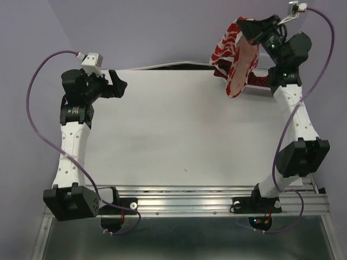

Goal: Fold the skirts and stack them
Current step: Move the skirt to the center of the board

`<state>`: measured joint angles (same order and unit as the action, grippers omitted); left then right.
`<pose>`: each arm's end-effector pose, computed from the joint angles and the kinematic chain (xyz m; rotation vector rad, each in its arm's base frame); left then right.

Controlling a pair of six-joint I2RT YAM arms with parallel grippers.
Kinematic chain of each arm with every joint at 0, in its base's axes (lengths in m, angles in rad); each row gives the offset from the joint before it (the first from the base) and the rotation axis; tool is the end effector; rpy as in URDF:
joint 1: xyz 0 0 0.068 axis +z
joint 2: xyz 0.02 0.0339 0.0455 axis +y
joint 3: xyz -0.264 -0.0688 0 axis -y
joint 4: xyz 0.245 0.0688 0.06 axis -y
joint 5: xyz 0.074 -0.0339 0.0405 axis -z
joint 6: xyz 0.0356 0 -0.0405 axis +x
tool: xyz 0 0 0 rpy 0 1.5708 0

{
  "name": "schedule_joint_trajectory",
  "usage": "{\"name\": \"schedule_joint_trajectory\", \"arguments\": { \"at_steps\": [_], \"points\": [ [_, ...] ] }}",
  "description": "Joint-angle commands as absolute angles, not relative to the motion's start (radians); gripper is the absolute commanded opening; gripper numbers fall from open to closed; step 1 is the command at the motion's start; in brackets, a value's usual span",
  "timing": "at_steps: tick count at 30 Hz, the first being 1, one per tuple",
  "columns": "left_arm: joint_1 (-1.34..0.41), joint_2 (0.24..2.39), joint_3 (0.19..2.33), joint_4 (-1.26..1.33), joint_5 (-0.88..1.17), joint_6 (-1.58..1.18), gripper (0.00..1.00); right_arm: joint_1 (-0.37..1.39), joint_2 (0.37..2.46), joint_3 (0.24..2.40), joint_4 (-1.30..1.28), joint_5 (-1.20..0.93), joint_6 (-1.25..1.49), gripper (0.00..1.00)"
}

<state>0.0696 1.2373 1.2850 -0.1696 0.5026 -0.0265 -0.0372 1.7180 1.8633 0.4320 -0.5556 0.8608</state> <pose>0.2804 0.0024 0.4218 0.2953 1.6667 -0.3922 0.3802 0.0046 0.5264 -0.0403 1.1429 1.0118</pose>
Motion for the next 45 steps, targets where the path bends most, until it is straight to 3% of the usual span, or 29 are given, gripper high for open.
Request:
{"name": "schedule_joint_trajectory", "arguments": {
  "at_steps": [1,4,10,12,14,16,18,22,27,29,32,36,40,45],
  "points": [
    [0.115,1.164,1.310,-0.169,0.592,-0.006,0.98,0.093,1.551,1.677,0.425,-0.618,0.681,0.01],
    [0.143,1.154,1.312,-0.193,0.640,0.040,0.99,0.217,1.465,1.455,0.400,-0.615,0.588,0.01],
    [0.163,1.149,1.278,-0.207,0.672,0.066,0.99,0.507,1.469,1.221,0.341,-0.588,0.433,0.02],
    [0.164,1.157,1.267,-0.216,0.676,0.080,0.99,0.572,1.508,1.172,0.280,-0.578,0.391,0.52],
    [0.164,1.169,1.255,-0.230,0.698,0.130,0.99,0.635,1.594,1.184,0.197,-0.627,0.338,0.80],
    [0.164,1.184,1.246,-0.255,0.703,0.190,0.99,0.661,1.635,1.224,0.046,-0.647,0.286,0.96],
    [0.164,1.192,1.236,-0.285,0.703,0.236,0.99,0.661,1.615,1.215,-0.038,-0.655,0.241,1.00],
    [0.160,1.209,1.200,-0.348,0.722,0.395,0.99,0.647,1.499,1.241,-0.248,-0.583,0.083,1.00],
    [0.077,1.224,1.122,-0.454,0.701,0.708,0.97,0.525,1.346,1.160,-0.474,-0.557,0.074,0.99],
    [0.032,1.207,1.042,-0.497,0.698,0.817,0.93,0.460,1.319,1.111,-0.527,-0.520,0.057,0.94],
    [-0.067,1.142,0.907,-0.535,0.690,1.056,0.86,0.396,1.289,1.028,-0.618,-0.540,0.023,0.76],
    [-0.092,1.014,0.726,-0.506,0.652,1.366,0.86,0.396,1.302,1.026,-0.751,-0.494,-0.110,0.70],
    [-0.103,0.979,0.652,-0.564,0.598,1.644,0.86,0.396,1.301,1.042,-0.806,-0.376,-0.475,0.64],
    [-0.104,1.000,0.588,-0.535,0.618,1.744,0.86,0.383,1.043,0.760,-0.535,-0.353,-0.990,0.62]
  ]
}}
